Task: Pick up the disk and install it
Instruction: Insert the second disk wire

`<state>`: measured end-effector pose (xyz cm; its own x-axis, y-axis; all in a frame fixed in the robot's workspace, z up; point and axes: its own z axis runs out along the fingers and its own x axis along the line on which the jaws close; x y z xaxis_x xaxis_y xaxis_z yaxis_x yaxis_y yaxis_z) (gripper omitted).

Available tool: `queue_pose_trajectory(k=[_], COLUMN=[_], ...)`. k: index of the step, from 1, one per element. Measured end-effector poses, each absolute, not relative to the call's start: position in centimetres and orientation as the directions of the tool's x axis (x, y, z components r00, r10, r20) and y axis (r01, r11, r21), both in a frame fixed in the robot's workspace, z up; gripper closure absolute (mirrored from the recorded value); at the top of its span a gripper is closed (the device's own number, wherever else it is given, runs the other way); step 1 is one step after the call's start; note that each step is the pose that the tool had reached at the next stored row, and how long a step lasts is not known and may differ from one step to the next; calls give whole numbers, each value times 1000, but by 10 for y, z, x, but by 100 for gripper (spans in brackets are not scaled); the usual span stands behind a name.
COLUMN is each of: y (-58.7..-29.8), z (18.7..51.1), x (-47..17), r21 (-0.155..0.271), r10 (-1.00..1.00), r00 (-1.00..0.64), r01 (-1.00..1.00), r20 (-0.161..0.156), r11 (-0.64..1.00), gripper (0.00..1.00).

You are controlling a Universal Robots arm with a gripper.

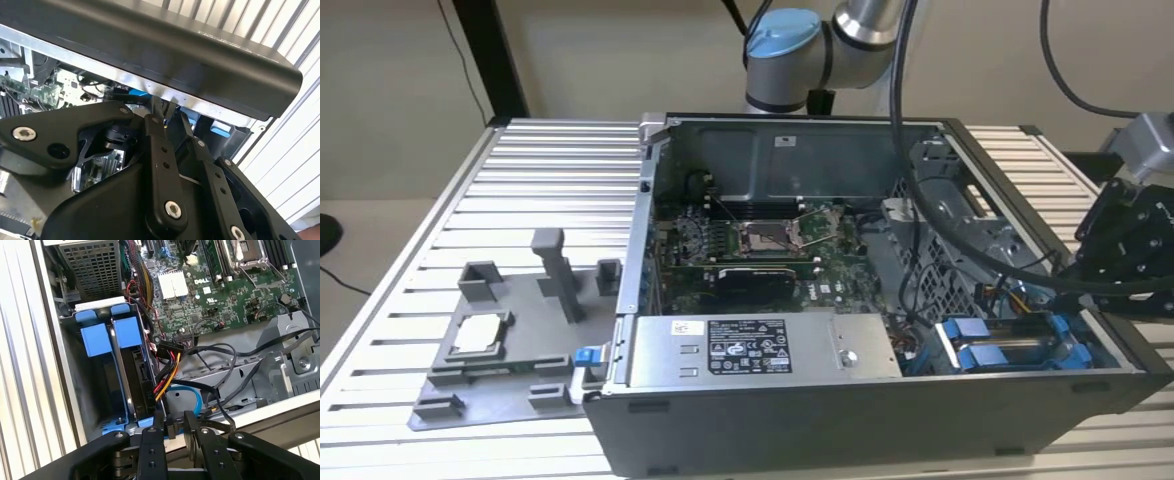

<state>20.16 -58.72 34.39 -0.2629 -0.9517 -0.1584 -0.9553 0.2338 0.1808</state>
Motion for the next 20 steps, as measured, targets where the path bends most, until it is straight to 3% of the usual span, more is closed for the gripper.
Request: queue_pose_trajectory(k=[1,20], y=[-587,-587], z=[344,363], x=[202,149], r21=[181,172], r10=[-952,-951], r00=[-263,-261], r01=[-955,-957], r20=[-159,-164], r11=[234,233], gripper=[100,100])
